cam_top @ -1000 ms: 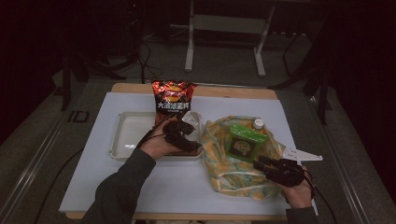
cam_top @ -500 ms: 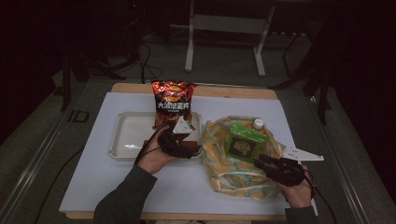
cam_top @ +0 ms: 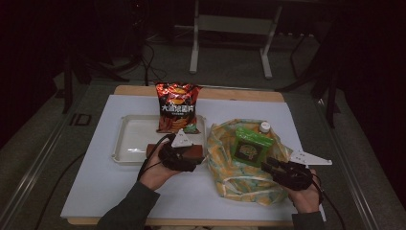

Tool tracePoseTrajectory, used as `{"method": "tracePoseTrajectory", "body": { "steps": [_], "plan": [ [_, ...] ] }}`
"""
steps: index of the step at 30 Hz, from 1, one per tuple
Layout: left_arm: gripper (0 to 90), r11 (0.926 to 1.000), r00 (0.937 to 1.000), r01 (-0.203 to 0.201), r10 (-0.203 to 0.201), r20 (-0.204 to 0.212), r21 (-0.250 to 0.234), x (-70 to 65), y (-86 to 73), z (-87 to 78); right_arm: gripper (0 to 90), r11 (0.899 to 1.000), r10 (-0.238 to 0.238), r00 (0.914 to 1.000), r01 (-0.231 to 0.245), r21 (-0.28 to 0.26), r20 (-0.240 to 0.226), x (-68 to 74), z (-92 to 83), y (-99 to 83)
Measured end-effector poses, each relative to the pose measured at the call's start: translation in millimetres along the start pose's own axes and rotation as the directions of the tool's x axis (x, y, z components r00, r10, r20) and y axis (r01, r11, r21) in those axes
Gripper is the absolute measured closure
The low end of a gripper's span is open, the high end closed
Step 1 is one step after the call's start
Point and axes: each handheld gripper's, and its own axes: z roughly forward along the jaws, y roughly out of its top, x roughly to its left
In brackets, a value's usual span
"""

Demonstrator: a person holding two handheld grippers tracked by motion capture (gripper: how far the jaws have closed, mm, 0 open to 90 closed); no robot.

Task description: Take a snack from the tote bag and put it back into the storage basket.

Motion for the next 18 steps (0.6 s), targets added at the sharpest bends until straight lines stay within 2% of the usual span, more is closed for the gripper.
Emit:
{"method": "tracePoseTrajectory", "body": {
  "steps": [3, 12, 18],
  "plan": [
    [35.4, 0.9999, 0.9999, -0.011, 0.011, 0.001, 0.012, -1.1, -3.7, 1.6, 62.2, 1.000, -0.004, 1.0000, 0.004, 0.001, 0.004, -0.3, 0.5, 0.2],
    [35.4, 0.9999, 0.9999, -0.010, 0.010, 0.008, 0.008, -3.0, -11.3, 2.4, 62.6, 1.000, -0.023, 0.9982, 0.023, 0.004, 0.056, -3.9, 4.1, 1.7],
    [36.0, 0.9996, 0.9995, -0.027, 0.027, 0.015, 0.002, -1.8, -17.3, 0.7, 62.6, 1.000, -0.024, 0.9961, 0.025, -0.003, 0.085, -10.0, 5.1, 11.1]
  ]
}}
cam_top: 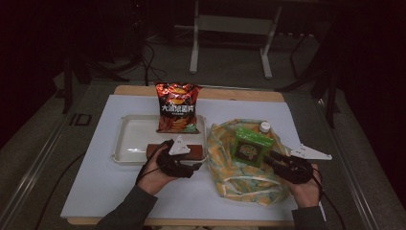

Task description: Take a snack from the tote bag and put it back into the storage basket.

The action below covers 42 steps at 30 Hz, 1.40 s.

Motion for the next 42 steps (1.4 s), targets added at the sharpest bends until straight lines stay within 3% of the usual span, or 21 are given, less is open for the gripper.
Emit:
{"method": "tracePoseTrajectory", "body": {
  "steps": [10, 21, 31, 42],
  "plan": [
    [36.3, 0.9998, 0.9997, 0.018, -0.018, -0.014, 0.000, 4.7, -6.7, 0.1, 61.7, 1.000, -0.008, 0.9997, 0.008, 0.014, 0.022, -7.5, 6.2, 16.2],
    [36.8, 0.9999, 1.0000, 0.001, -0.001, 0.010, 0.013, 0.5, -7.5, 5.5, 60.9, 0.999, 0.013, 0.9997, -0.013, 0.040, 0.019, -13.6, 14.7, 18.3],
    [36.6, 0.9999, 0.9997, -0.004, 0.003, 0.026, 0.010, -2.2, -8.2, 7.0, 60.8, 0.999, 0.002, 0.9999, -0.002, 0.035, 0.016, -12.3, 18.2, 23.8],
    [36.8, 0.9998, 0.9987, 0.012, -0.013, 0.049, 0.018, -5.8, -11.0, 10.4, 60.3, 0.999, 0.002, 1.0000, -0.002, 0.054, 0.005, -13.4, 24.7, 26.4]
  ]
}}
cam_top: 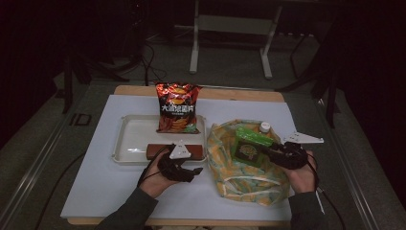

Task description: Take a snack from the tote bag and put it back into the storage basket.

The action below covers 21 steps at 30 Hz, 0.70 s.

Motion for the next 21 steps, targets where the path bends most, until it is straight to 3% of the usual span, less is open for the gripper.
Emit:
{"method": "tracePoseTrajectory", "body": {
  "steps": [5, 8, 21],
  "plan": [
    [37.0, 0.9998, 0.9996, 0.017, -0.017, 0.021, -0.004, -0.1, -1.4, 2.6, 60.4, 1.000, 0.007, 1.0000, -0.007, -0.005, 0.001, -0.5, 1.4, 0.6],
    [33.3, 0.9996, 0.9979, 0.017, -0.015, 0.062, -0.023, 0.4, -3.7, 3.0, 60.7, 1.000, 0.005, 1.0000, -0.005, -0.005, 0.004, -0.8, 2.2, 2.4],
    [33.9, 0.9996, 0.9983, 0.021, -0.020, 0.055, -0.018, -0.3, -19.6, -1.0, 61.1, 0.999, -0.008, 1.0000, 0.008, -0.036, -0.001, 2.5, 0.6, 12.4]
  ]
}}
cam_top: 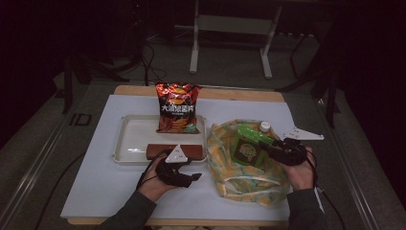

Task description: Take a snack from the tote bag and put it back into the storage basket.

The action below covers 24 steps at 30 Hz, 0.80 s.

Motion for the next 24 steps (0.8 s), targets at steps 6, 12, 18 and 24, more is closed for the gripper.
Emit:
{"method": "tracePoseTrajectory", "body": {
  "steps": [6, 12, 18, 24],
  "plan": [
    [33.9, 0.9999, 1.0000, 0.006, -0.006, -0.005, 0.011, 0.9, -9.5, -2.3, 61.9, 1.000, -0.004, 1.0000, 0.004, 0.006, -0.005, 1.0, 0.1, 0.8],
    [33.9, 1.0000, 1.0000, 0.005, -0.005, -0.006, -0.002, 0.9, -12.9, 0.1, 63.8, 1.000, -0.014, 0.9998, 0.014, 0.017, -0.017, 3.2, 1.6, -0.7],
    [33.9, 0.9999, 0.9999, 0.012, -0.012, -0.005, -0.007, 1.9, -15.9, 2.3, 73.9, 1.000, -0.022, 0.9995, 0.022, 0.009, -0.024, 4.7, 1.7, -0.9],
    [33.8, 0.9999, 1.0000, -0.007, 0.007, 0.000, -0.010, -3.9, -18.2, 5.8, 83.1, 0.999, -0.041, 0.9986, 0.041, 0.001, -0.033, 7.5, 1.1, -0.5]
  ]
}}
